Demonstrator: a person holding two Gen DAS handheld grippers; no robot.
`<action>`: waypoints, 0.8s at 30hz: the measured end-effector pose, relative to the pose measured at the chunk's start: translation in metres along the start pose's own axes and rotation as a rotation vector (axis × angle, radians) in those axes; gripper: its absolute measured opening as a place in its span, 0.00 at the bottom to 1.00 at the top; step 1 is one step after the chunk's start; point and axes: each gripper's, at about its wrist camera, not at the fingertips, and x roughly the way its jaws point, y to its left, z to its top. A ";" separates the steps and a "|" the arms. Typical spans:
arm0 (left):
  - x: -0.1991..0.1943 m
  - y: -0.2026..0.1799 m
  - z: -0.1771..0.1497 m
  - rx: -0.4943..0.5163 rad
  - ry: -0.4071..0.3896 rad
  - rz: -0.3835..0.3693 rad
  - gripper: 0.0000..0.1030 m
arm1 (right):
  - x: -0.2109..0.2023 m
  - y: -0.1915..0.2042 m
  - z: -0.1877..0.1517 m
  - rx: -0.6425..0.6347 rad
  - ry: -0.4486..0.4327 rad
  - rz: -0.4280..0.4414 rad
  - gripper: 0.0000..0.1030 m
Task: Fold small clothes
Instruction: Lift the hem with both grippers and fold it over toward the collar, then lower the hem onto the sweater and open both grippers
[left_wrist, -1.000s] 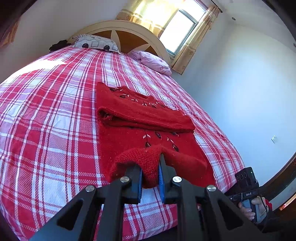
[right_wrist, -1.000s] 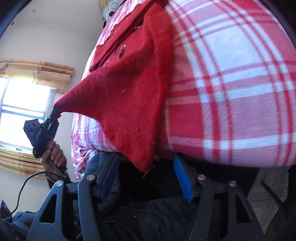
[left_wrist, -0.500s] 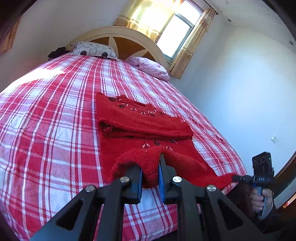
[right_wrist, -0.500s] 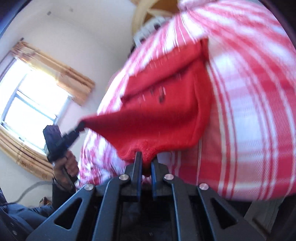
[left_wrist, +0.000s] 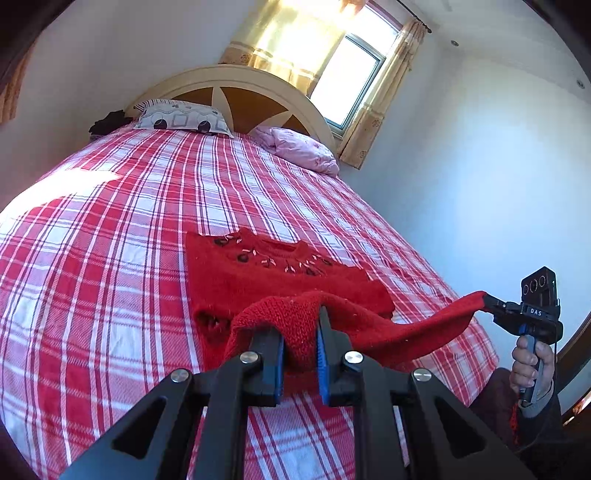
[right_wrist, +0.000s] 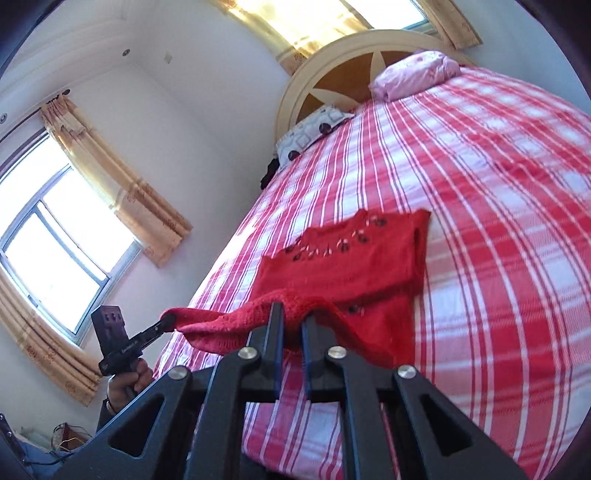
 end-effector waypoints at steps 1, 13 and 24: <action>0.004 0.002 0.006 -0.003 0.001 -0.001 0.14 | 0.004 0.000 0.007 -0.002 -0.004 -0.005 0.11; 0.058 0.032 0.053 -0.034 0.065 0.007 0.14 | 0.054 -0.013 0.074 0.000 -0.014 -0.072 0.11; 0.124 0.071 0.089 -0.083 0.139 0.031 0.14 | 0.119 -0.041 0.122 0.028 0.024 -0.143 0.10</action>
